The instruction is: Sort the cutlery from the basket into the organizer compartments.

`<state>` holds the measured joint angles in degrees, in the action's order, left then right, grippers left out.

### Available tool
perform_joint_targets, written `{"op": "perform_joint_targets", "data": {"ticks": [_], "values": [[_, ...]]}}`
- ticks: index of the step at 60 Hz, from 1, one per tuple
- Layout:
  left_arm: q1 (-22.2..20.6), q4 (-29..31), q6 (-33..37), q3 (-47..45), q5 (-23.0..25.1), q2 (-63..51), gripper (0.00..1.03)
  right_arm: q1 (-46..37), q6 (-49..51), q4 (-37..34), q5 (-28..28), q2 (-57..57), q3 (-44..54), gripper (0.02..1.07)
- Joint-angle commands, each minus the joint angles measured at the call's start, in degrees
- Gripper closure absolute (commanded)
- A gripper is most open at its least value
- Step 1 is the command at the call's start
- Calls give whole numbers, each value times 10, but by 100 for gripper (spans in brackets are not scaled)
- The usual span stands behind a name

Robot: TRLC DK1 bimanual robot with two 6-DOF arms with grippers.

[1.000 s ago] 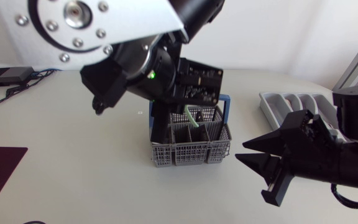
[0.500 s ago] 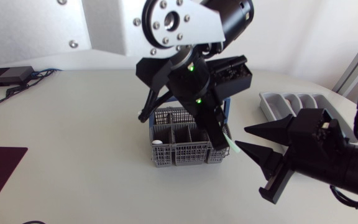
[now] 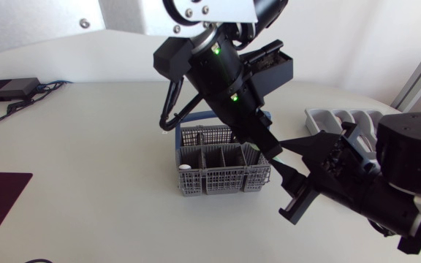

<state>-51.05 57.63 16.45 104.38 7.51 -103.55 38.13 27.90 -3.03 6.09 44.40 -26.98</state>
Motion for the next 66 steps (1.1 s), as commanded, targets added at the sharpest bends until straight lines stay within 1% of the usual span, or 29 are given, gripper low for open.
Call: {"op": "perform_joint_targets", "data": {"ticks": [1, 5, 12, 17, 19, 22, 26, 36, 45, 48, 51, 52, 54, 58, 66], "values": [[3, 10, -13, 21, 9, -12, 100, 5, 17, 14, 7, 18, 4, 60], [4, 10, -13, 22, 12, -12, 100, 13, 18, 20, 10, 25, 4, 60], [7, 10, -12, 21, 18, -15, 100, 31, 18, 26, 24, 33, -1, 69], [11, 10, -12, 22, 22, -17, 100, 40, 18, 26, 28, 38, -2, 77], [12, 10, -12, 22, 23, -18, 100, 47, 19, 26, 38, 41, -2, 84], [12, 10, -11, 23, 23, -18, 100, 48, 19, 26, 39, 45, -1, 89], [14, 10, -9, 23, 23, -18, 100, 47, 19, 26, 40, 46, -1, 98], [14, 12, -8, 21, 24, -19, 100, 48, 19, 23, 40, 48, 0, 100], [16, 12, -16, 28, 24, -18, 80, 48, 19, 15, 38, 47, 1, 101], [17, 12, -19, 32, 24, -18, 72, 48, 19, 11, 38, 46, 1, 101], [17, 12, -22, 36, 24, -18, 66, 48, 19, 7, 37, 45, 3, 101], [18, 12, -24, 42, 24, -18, 61, 48, 19, 3, 36, 44, 4, 101], [19, 10, -24, 45, 24, -17, 56, 48, 19, 0, 34, 42, 5, 101], [23, 5, -26, 56, 24, -14, 50, 48, 18, -10, 32, 36, 10, 101], [49, -30, -34, 63, 23, 3, 43, 47, 20, -37, 24, 17, 22, 101]]}}
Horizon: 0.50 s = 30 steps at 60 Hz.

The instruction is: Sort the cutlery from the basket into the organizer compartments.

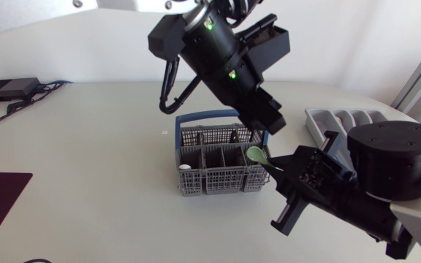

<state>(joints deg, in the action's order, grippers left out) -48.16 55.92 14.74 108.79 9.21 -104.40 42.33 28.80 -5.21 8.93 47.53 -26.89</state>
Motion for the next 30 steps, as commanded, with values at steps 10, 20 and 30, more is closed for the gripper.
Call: {"op": "perform_joint_targets", "data": {"ticks": [10, 20, 30], "values": [[70, -27, 10, 13, -31, 33, 43, -73, 33, -52, -70, -56, 43, 101], [98, -27, 69, -45, -60, 71, 43, -223, 99, -74, -189, -71, 59, 101], [102, -28, 112, -118, -83, 105, 43, -357, 181, -94, -294, -58, 58, 101]]}}
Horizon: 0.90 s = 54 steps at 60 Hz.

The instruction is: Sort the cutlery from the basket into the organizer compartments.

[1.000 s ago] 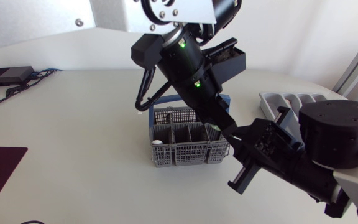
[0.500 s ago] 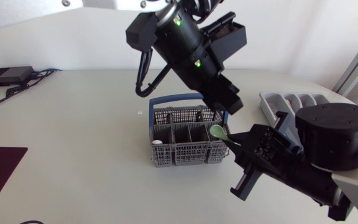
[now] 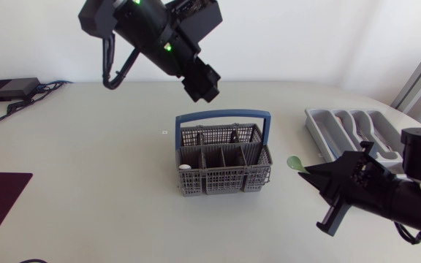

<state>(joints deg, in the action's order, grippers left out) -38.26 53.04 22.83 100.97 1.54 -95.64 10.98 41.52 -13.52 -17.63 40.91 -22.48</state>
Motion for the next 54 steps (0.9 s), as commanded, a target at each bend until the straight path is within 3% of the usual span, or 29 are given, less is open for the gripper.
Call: {"op": "perform_joint_targets", "data": {"ticks": [1, 13, 26, 40, 54], "values": [[3, 1, 31, -40, -7, 18, 43, -44, 54, -11, -29, 8, 14, 101], [9, -16, 56, -102, -24, 43, 43, -207, 177, -14, -132, 98, -5, 101], [15, -24, 77, -139, -28, 55, 44, -361, 335, -38, -196, 239, -75, 101], [20, -32, 93, -165, -29, 66, 44, -483, 509, -115, -206, 404, -201, 101], [13, -44, 105, -196, -29, 77, 44, -562, 638, -143, -193, 531, -296, 101]]}}
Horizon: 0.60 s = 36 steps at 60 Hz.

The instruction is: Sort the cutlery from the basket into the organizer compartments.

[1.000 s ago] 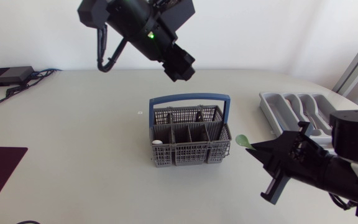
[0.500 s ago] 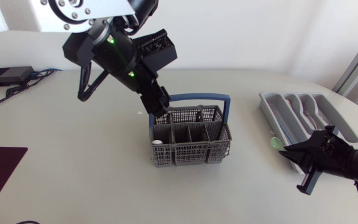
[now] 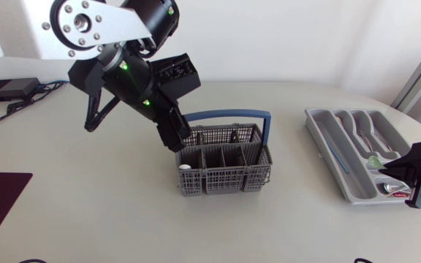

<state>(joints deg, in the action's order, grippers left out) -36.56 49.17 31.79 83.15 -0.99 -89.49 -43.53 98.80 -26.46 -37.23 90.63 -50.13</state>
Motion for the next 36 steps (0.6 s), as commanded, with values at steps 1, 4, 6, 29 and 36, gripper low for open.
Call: {"op": "perform_joint_targets", "data": {"ticks": [1, 4, 6, 29, 36], "values": [[-4, -6, 17, -19, -4, 17, 44, -21, 75, -13, 7, 41, -23, 101], [-8, -6, 18, -20, -4, 18, 44, -32, 96, -13, 14, 56, -33, 101], [-9, -6, 20, -23, -5, 20, 44, -39, 111, -14, 20, 66, -40, 101], [-32, -6, 60, -62, -26, 41, 44, -95, 231, -23, 58, 181, -112, 101], [-39, -6, 64, -66, -30, 42, 44, -92, 234, -12, 63, 187, -106, 101]]}}
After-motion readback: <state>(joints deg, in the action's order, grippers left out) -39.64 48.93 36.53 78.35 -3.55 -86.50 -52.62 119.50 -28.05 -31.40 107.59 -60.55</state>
